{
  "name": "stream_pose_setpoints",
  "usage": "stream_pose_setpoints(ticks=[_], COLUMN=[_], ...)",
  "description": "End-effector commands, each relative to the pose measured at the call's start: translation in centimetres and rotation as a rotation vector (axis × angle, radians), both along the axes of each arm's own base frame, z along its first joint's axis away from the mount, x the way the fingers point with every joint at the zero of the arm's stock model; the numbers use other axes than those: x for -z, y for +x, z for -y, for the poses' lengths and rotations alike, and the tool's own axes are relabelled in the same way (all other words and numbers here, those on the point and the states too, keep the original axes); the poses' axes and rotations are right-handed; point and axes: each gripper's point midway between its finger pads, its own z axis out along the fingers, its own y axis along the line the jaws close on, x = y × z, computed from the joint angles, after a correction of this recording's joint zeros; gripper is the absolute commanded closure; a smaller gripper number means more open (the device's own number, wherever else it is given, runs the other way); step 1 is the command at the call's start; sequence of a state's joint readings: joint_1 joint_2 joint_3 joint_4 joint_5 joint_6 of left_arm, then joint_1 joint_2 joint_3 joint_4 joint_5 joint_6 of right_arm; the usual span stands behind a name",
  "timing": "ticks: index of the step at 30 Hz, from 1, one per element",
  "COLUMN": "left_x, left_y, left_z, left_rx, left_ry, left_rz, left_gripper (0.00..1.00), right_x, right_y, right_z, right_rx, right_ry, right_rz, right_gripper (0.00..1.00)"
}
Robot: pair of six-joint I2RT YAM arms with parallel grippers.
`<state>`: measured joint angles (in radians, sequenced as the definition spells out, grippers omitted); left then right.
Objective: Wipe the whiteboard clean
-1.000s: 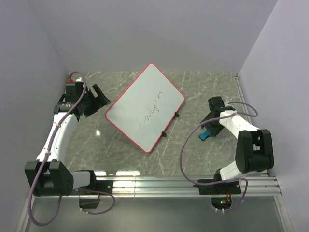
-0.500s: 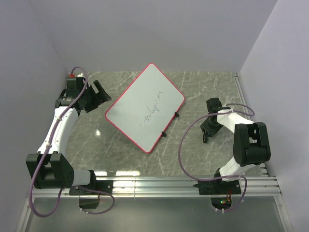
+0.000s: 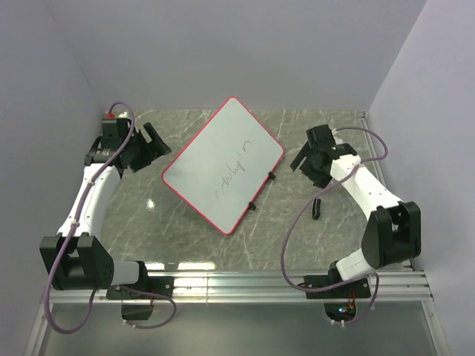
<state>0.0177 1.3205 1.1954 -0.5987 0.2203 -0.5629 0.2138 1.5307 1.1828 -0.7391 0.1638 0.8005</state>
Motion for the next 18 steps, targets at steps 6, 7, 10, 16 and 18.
stream_pose_setpoints(ticks=[6, 7, 10, 16, 18], left_x=[-2.2, -2.1, -1.4, -0.6, -0.7], left_y=[-1.3, -1.6, -2.7, -4.0, -4.3], left_z=[0.5, 0.4, 0.7, 0.9, 1.8], left_rx=[0.009, 0.007, 0.008, 0.004, 0.027], left_ry=[-0.017, -0.018, -0.028, -0.038, -0.041], left_rz=[0.062, 0.062, 0.052, 0.04, 0.042], left_gripper=[0.1, 0.1, 0.11, 0.11, 0.11], right_x=[0.7, 1.1, 2.3, 5.2, 6.4], right_y=[-5.0, -5.5, -7.2, -10.3, -11.0], right_z=[3.0, 3.7, 6.2, 8.2, 8.1], right_rx=[0.043, 0.051, 0.094, 0.14, 0.135], right_ry=[-0.1, -0.117, -0.156, -0.157, -0.152], right_rz=[-0.075, -0.088, -0.115, -0.169, -0.185], right_gripper=[0.11, 0.11, 0.25, 0.57, 0.65])
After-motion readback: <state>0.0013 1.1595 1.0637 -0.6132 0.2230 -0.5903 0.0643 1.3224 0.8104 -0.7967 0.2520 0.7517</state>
